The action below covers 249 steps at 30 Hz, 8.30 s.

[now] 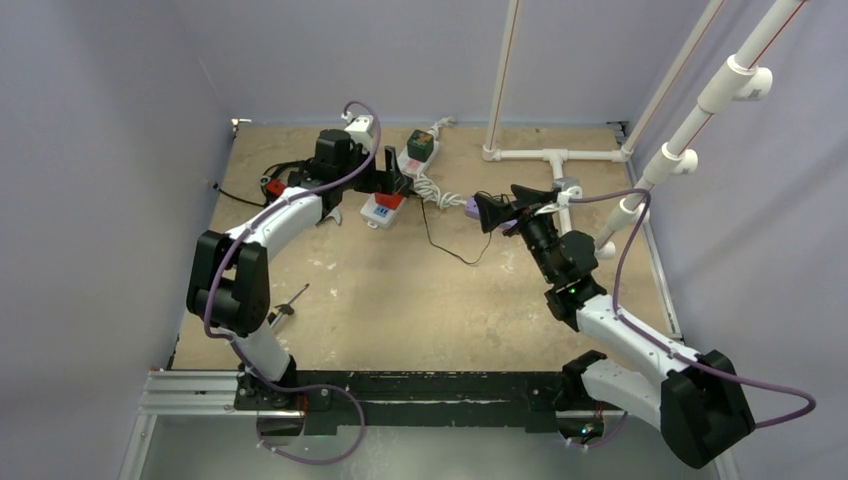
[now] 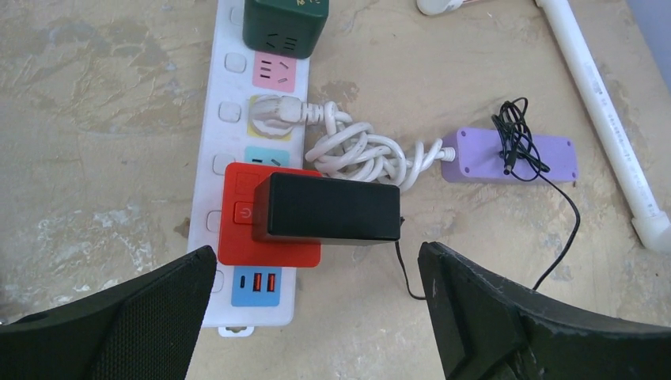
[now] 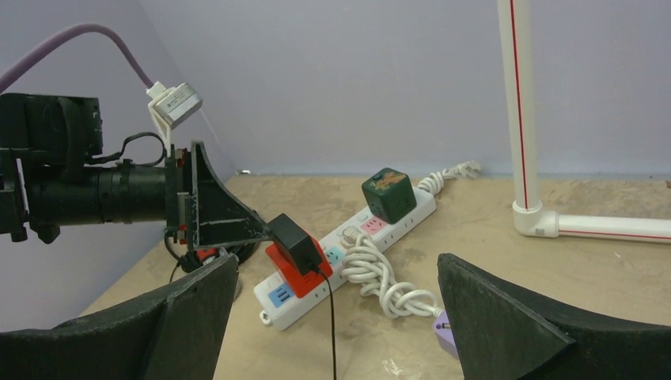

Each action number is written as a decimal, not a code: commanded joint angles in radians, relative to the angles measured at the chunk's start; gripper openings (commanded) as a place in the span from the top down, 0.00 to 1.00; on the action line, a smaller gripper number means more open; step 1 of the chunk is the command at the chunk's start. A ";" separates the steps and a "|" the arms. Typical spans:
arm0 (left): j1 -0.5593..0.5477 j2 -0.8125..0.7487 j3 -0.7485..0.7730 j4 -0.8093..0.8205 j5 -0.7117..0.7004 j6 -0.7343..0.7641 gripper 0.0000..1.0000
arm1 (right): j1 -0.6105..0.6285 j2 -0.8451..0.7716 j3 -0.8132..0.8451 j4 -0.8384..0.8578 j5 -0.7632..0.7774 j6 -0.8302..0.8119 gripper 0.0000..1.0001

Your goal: Pull the plug off the socket

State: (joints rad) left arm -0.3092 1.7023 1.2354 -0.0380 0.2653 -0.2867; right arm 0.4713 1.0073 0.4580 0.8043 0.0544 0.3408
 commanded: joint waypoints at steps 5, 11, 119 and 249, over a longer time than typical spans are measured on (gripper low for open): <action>-0.057 0.004 0.013 0.129 -0.032 0.121 0.01 | 0.004 0.049 0.023 0.064 -0.051 -0.025 0.01; -0.083 0.032 0.031 0.105 -0.169 0.182 0.01 | 0.003 0.068 0.027 0.065 -0.053 -0.028 0.01; -0.059 -0.489 -0.331 -0.234 -0.185 -0.014 0.01 | 0.306 0.184 0.180 -0.019 -0.240 -0.253 0.13; -0.010 -0.162 -0.404 -0.175 0.062 -0.131 0.77 | 0.558 0.664 0.416 -0.253 0.472 -0.166 1.00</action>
State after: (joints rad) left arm -0.2996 1.5013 0.8616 -0.0917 0.4038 -0.4683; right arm 1.0100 1.7237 0.8913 0.5388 0.4435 0.1753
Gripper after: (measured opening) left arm 0.242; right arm 0.369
